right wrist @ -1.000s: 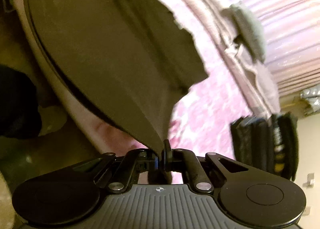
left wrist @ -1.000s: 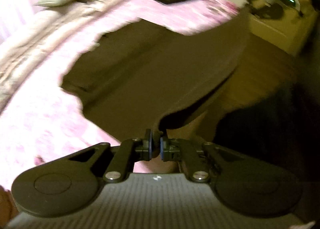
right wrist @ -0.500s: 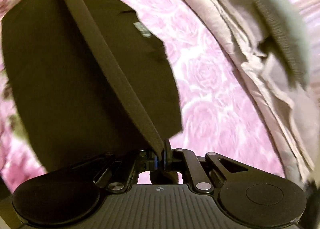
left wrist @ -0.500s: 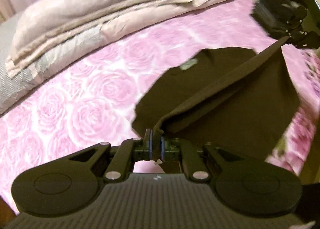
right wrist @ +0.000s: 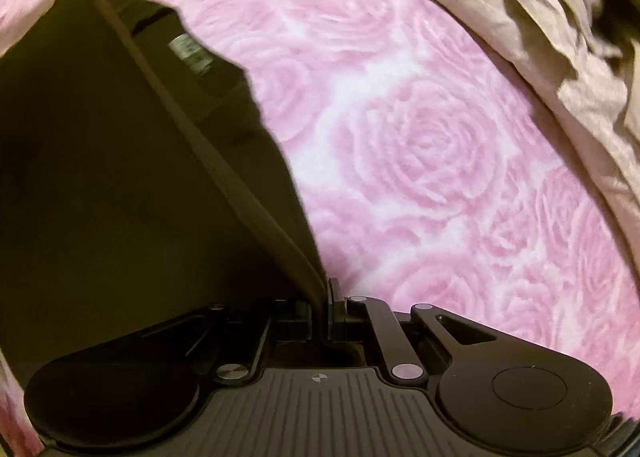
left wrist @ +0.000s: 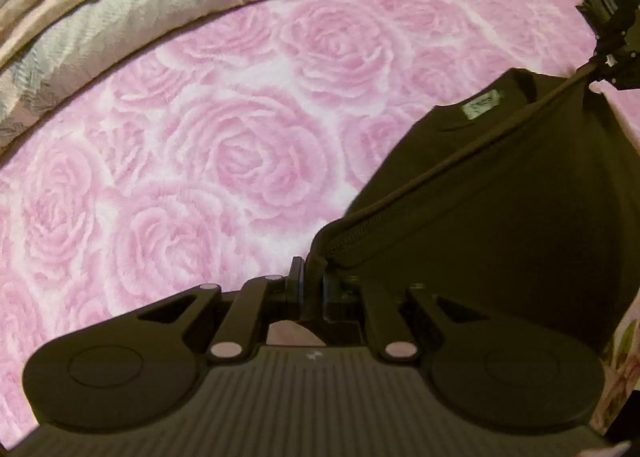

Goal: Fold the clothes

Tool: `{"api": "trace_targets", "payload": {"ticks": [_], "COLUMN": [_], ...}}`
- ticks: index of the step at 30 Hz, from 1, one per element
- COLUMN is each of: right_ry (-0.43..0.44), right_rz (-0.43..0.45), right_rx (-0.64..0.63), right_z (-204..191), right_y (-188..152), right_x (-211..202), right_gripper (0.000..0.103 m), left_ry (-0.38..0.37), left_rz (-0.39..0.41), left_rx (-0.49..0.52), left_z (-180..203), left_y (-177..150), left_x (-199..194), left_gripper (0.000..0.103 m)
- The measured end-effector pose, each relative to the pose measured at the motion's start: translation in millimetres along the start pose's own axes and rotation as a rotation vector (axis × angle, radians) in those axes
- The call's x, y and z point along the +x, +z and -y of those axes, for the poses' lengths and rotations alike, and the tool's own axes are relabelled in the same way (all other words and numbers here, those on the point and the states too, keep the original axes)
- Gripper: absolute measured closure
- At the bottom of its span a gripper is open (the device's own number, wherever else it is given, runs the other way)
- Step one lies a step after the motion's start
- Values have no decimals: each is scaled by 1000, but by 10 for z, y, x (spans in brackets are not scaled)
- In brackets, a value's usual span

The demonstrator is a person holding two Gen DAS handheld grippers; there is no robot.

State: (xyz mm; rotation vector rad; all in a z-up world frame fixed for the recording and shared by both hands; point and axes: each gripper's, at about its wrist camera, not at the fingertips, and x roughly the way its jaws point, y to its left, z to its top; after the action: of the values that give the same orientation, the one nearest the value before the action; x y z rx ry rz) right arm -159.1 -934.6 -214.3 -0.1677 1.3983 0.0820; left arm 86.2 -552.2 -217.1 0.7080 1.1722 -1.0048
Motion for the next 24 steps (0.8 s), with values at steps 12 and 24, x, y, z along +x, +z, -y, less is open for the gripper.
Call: {"api": "trace_targets", "payload": {"ticks": [12, 24], "right_ry": [-70, 297], "right_rz": [304, 367], "right_rx": [645, 665], "right_z": [581, -389], "right_y": [-356, -112], "right_x": [-207, 114], "right_gripper": [81, 32], "left_ry": [176, -53], "left_rz": [15, 57], "left_rx": [-151, -39], "left_z": [-296, 258], "left_y": [76, -18], "left_x": [128, 226], "left_gripper": [85, 85]}}
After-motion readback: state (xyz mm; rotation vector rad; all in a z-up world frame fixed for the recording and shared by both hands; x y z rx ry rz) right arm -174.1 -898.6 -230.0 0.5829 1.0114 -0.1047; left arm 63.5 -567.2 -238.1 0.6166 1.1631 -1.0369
